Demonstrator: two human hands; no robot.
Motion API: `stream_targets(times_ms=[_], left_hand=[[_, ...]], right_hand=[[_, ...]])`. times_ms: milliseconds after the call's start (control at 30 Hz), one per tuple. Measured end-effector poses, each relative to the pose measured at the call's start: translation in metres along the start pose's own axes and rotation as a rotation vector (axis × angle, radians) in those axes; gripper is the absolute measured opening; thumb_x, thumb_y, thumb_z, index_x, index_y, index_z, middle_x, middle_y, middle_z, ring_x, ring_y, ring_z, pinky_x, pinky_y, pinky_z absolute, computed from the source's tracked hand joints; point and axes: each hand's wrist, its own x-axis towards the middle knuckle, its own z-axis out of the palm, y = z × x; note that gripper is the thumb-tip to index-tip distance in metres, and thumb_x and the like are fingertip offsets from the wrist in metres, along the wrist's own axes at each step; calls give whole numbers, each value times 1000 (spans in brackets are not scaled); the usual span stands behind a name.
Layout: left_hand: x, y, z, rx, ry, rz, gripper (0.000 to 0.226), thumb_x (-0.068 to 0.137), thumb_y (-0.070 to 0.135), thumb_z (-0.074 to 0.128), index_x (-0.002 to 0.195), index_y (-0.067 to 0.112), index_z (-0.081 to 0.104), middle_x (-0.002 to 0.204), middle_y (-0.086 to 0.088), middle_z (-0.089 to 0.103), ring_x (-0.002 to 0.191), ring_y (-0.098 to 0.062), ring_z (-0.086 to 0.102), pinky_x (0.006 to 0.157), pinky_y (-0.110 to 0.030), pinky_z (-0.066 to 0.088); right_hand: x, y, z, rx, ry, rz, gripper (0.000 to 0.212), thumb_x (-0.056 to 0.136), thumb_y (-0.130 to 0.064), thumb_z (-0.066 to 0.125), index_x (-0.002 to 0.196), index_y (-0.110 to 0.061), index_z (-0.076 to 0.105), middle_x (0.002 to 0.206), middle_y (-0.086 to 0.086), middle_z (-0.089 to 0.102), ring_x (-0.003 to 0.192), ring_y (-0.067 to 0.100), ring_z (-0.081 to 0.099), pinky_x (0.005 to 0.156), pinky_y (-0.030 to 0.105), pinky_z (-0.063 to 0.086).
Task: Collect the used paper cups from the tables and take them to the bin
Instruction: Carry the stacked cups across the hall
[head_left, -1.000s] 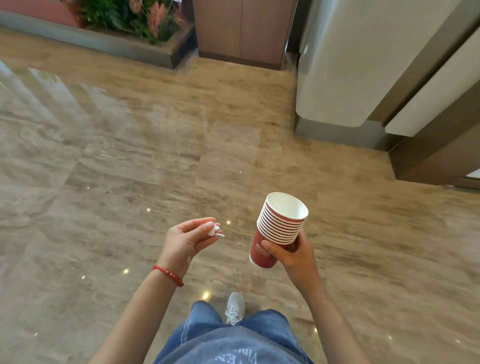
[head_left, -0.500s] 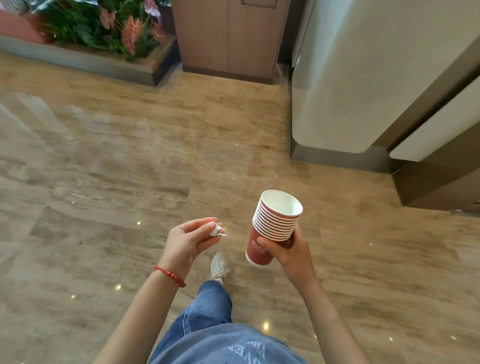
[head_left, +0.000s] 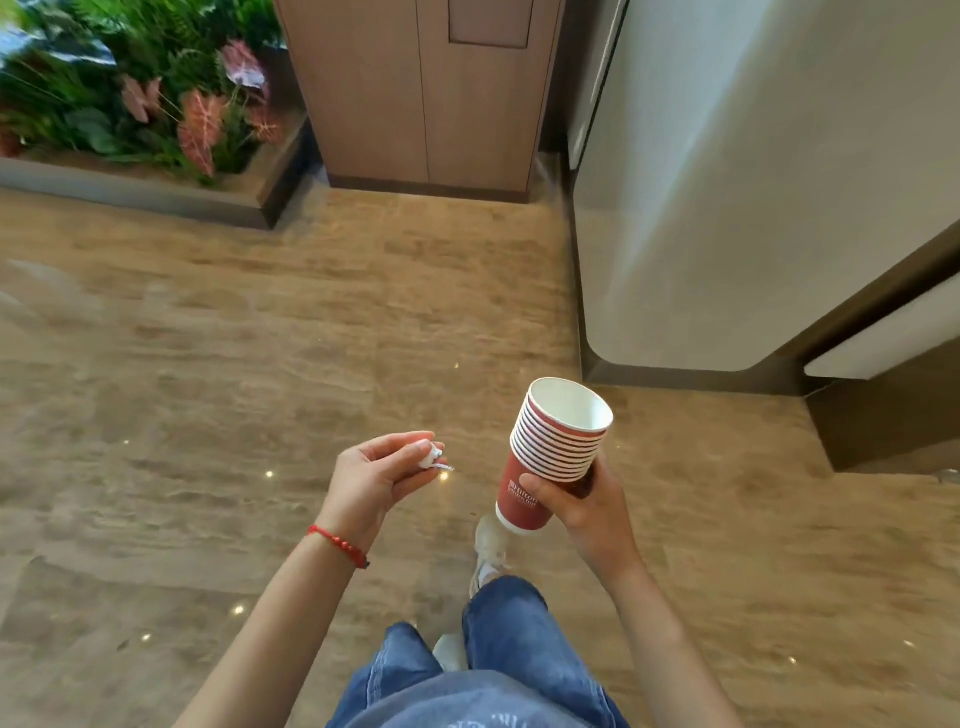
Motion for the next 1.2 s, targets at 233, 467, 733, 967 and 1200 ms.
stream_targets(times_ms=[233, 467, 733, 967, 1200], left_hand=[[146, 68, 62, 20, -15, 31, 9, 81, -1, 63, 82, 3, 70, 79, -11, 74, 73, -19, 72, 61, -21, 56], [266, 159, 129, 22, -10, 46, 10, 81, -1, 62, 80, 3, 71, 77, -10, 74, 72, -17, 71, 60, -21, 56], [394, 238, 176, -6, -9, 23, 9, 81, 0, 64, 80, 4, 72, 81, -14, 74, 73, -20, 72, 60, -21, 56], [547, 330, 217, 33, -54, 39, 8, 82, 0, 63, 85, 2, 70, 79, -11, 75, 73, -19, 72, 60, -21, 56], [677, 441, 261, 109, -128, 113, 12, 81, 4, 66, 77, 9, 75, 85, -12, 75, 80, -22, 72, 65, -21, 56]], right_hand=[[172, -29, 5, 22, -22, -21, 51, 65, -2, 82, 109, -8, 56, 100, 5, 69, 91, 15, 65, 77, 28, 53], [337, -92, 7, 9, -77, -39, 56, 60, -10, 86, 108, -13, 57, 100, 0, 69, 92, 12, 66, 76, 23, 53], [488, -134, 23, 11, -73, -24, 55, 63, -6, 83, 111, -12, 56, 103, 3, 68, 92, 9, 65, 73, 20, 53], [649, -175, 50, 12, -9, -56, 55, 65, -4, 81, 112, -12, 56, 104, 2, 67, 89, 5, 65, 74, 16, 52], [797, -234, 77, 54, 28, -77, 57, 65, -7, 81, 115, -12, 55, 106, 4, 67, 93, 8, 65, 75, 20, 54]])
